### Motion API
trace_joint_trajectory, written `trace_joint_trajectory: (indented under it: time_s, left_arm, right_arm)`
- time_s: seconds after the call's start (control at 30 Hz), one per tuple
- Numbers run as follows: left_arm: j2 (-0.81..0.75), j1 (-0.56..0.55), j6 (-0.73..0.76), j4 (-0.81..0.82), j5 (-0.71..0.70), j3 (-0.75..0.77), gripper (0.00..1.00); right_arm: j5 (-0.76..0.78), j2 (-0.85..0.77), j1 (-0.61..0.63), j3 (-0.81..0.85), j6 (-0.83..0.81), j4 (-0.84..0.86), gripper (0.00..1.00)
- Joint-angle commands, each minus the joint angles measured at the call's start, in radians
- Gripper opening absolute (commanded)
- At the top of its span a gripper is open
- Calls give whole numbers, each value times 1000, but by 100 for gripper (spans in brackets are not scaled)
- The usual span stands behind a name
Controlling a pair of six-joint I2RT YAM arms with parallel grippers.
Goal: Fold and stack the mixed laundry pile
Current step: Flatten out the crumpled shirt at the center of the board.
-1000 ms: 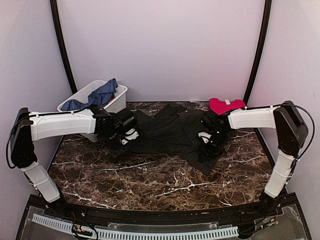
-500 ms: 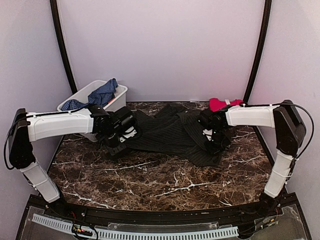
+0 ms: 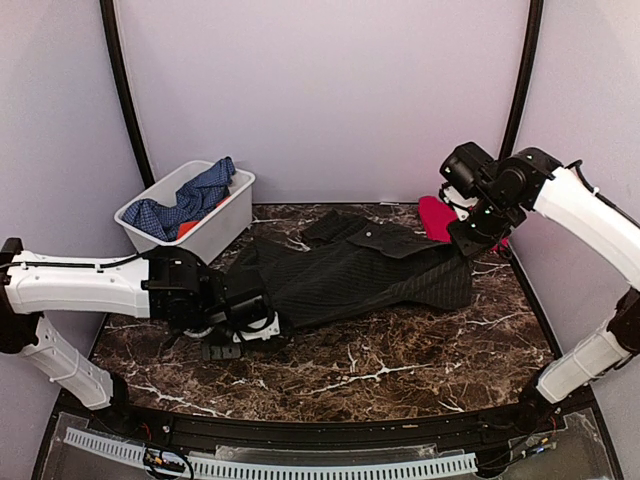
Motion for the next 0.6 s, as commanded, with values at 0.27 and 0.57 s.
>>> trace_joint_trajectory:
  time_s: [0.27,0.57]
  left_arm:
    - [-37,-38,-129,-86,131,71,55]
    - [-9,343,-346,203,281,76,59]
  right_arm:
    - [-411,159,244,-37,26,-72,31]
    - [-249,213,205,27,-42,69,81]
